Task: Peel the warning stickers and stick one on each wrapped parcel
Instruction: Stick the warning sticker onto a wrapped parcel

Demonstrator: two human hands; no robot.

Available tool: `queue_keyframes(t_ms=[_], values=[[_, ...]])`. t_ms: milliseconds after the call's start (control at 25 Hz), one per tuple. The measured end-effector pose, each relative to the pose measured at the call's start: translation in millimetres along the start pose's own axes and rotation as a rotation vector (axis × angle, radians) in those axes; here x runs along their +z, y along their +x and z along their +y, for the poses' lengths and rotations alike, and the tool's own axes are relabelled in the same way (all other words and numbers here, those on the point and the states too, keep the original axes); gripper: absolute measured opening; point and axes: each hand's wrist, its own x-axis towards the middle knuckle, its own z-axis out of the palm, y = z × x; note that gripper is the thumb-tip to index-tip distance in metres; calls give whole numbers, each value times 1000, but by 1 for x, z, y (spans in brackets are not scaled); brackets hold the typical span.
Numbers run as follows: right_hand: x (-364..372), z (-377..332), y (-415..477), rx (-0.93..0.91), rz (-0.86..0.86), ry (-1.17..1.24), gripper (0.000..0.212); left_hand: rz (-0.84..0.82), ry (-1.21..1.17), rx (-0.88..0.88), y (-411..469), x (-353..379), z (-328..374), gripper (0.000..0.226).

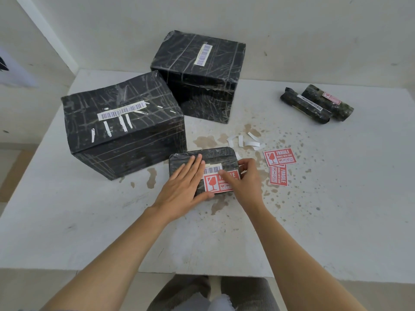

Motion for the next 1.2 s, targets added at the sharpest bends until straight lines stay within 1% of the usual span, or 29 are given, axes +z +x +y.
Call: queue_keyframes(t_ms=[160, 280, 360, 400, 480, 640, 760, 880, 1000, 1200], values=[[9, -7, -3, -38, 6, -182, 80, -12, -39, 17, 2, 2, -2, 97], [14, -11, -6, -60, 12, -342, 95, -25, -41, 40, 1, 0, -4, 100], [15, -12, -5, -53, -13, -409, 103, -41, -52, 64, 0, -2, -6, 108], [13, -12, -5, -54, -35, -427, 107, -39, -47, 81, 0, -2, -6, 112], [9, -11, -5, -73, -106, -384, 112, -17, -29, 105, -1, 0, -7, 115], [-3, -5, -9, -127, -234, -297, 117, 21, 25, 110, 0, 6, -9, 107], [-10, -2, -10, -137, -282, -277, 114, 94, 90, 95, 0, 12, -10, 98], [-18, -2, -8, -123, -321, -207, 105, 135, 112, 88, -1, 17, -10, 93], [-29, -2, -6, -90, -384, -144, 91, 168, 115, 110, -1, 16, -10, 92], [-51, -4, -2, -63, -489, 30, 60, 139, 75, 96, -2, 13, -8, 95]])
